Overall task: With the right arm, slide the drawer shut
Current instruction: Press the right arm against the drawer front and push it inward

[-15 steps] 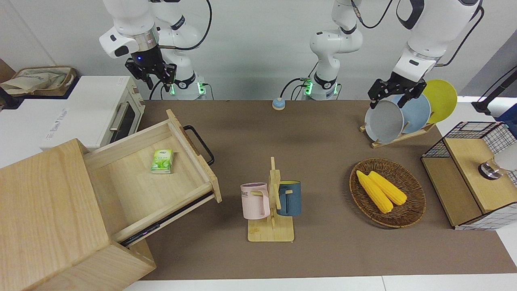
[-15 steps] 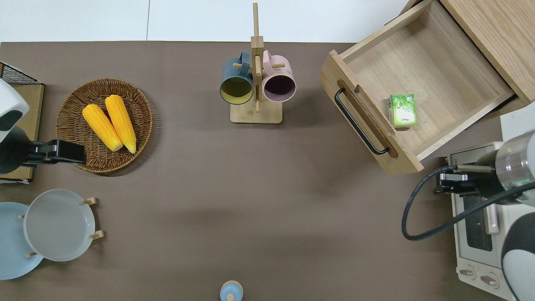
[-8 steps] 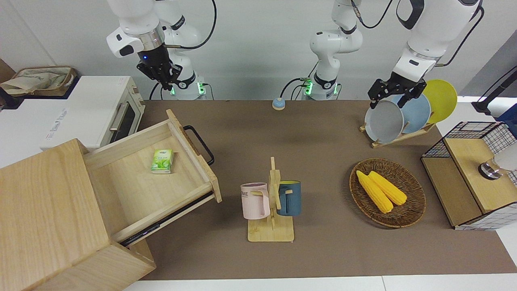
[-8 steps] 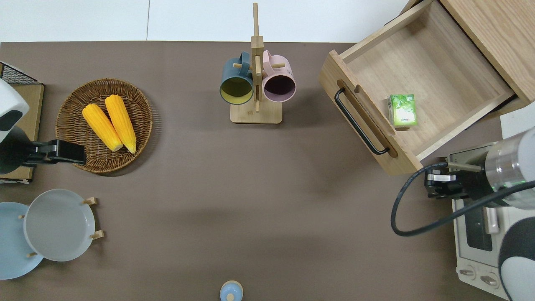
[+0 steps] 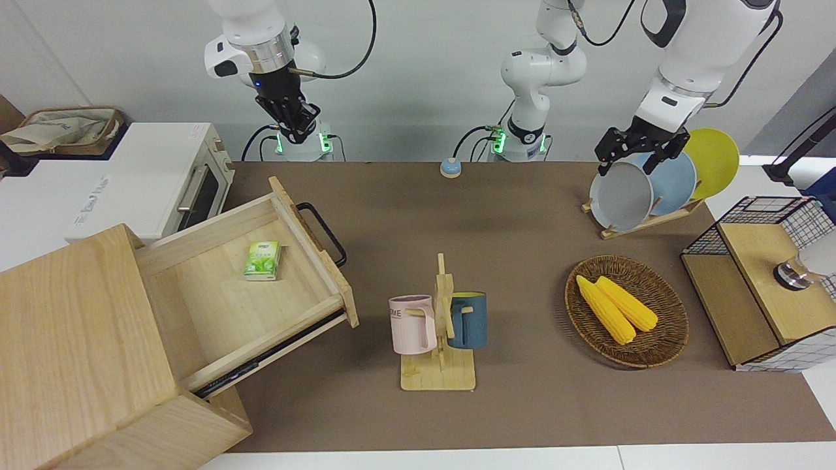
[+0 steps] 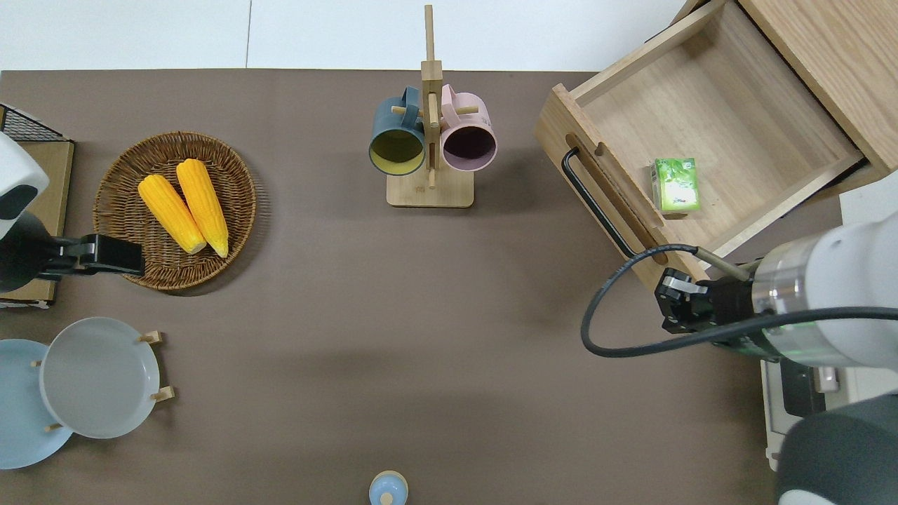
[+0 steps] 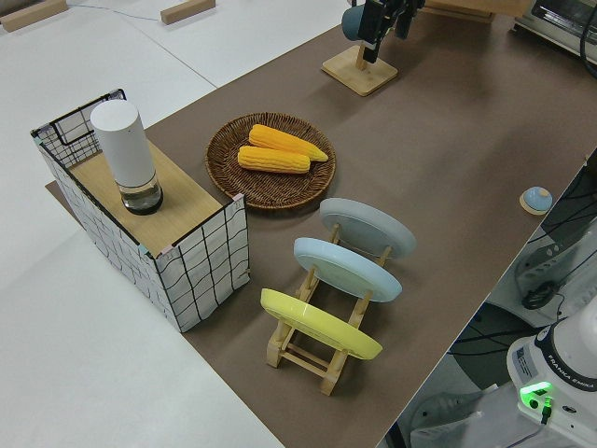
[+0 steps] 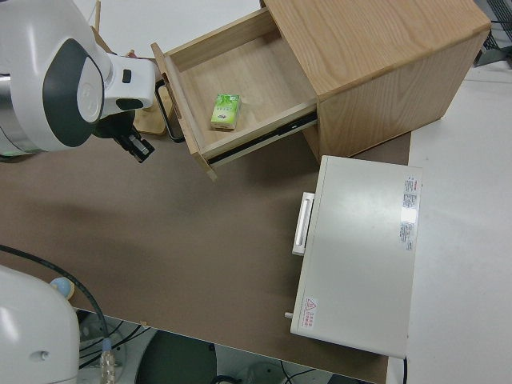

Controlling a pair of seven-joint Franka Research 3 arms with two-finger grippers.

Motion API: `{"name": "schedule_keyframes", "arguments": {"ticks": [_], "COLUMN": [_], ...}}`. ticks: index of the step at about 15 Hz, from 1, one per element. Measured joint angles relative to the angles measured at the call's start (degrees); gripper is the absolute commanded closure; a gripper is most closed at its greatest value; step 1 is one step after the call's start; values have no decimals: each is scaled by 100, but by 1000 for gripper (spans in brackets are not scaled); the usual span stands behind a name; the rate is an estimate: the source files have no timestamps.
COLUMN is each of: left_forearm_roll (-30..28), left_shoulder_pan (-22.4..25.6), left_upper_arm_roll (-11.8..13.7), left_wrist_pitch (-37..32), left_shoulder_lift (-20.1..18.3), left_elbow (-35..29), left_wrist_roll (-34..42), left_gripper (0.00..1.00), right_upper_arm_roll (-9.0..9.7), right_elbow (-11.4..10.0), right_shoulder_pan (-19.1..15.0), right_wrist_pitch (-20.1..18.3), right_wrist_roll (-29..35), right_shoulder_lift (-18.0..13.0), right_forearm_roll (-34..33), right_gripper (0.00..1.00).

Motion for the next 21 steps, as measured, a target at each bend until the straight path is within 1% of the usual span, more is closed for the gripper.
{"name": "schedule_keyframes", "arguments": {"ticks": [1,3,4,6,7,8,10,13,18,21], "left_forearm_roll": [0,0,0,0,0,0,0,0,0,0], "left_shoulder_pan": [0,0,0,0,0,0,0,0,0,0], "left_upper_arm_roll": [0,0,0,0,0,0,0,0,0,0], "left_wrist_pitch": [0,0,0,0,0,0,0,0,0,0], "left_shoulder_lift": [0,0,0,0,0,0,0,0,0,0], "left_elbow": [0,0,0,0,0,0,0,0,0,0], "left_wrist_roll": [0,0,0,0,0,0,0,0,0,0], "left_gripper": [2,5,5,2,2,5,2,5,2,2], "right_upper_arm_roll": [65,184,200,207,228,248,268,273,201,-56], "right_elbow": [-148,-563,-715,-972,-1064,-1119,-1195,-1208,-1210,-1209], "right_shoulder_pan": [62,223,279,392,434,474,632,768,890,901], "right_wrist_pitch": [245,838,1031,1428,1548,1620,1864,1905,1905,1906], "right_wrist_roll": [272,846,1113,1567,1717,1940,2578,3215,3560,3548], "right_shoulder_lift": [0,4,6,22,41,67,201,391,484,516], "right_forearm_roll": [1,1,1,1,1,0,-21,-93,-489,-733], "right_gripper": [1000,1000,1000,1000,1000,1000,1000,1000,1000,1000]}}
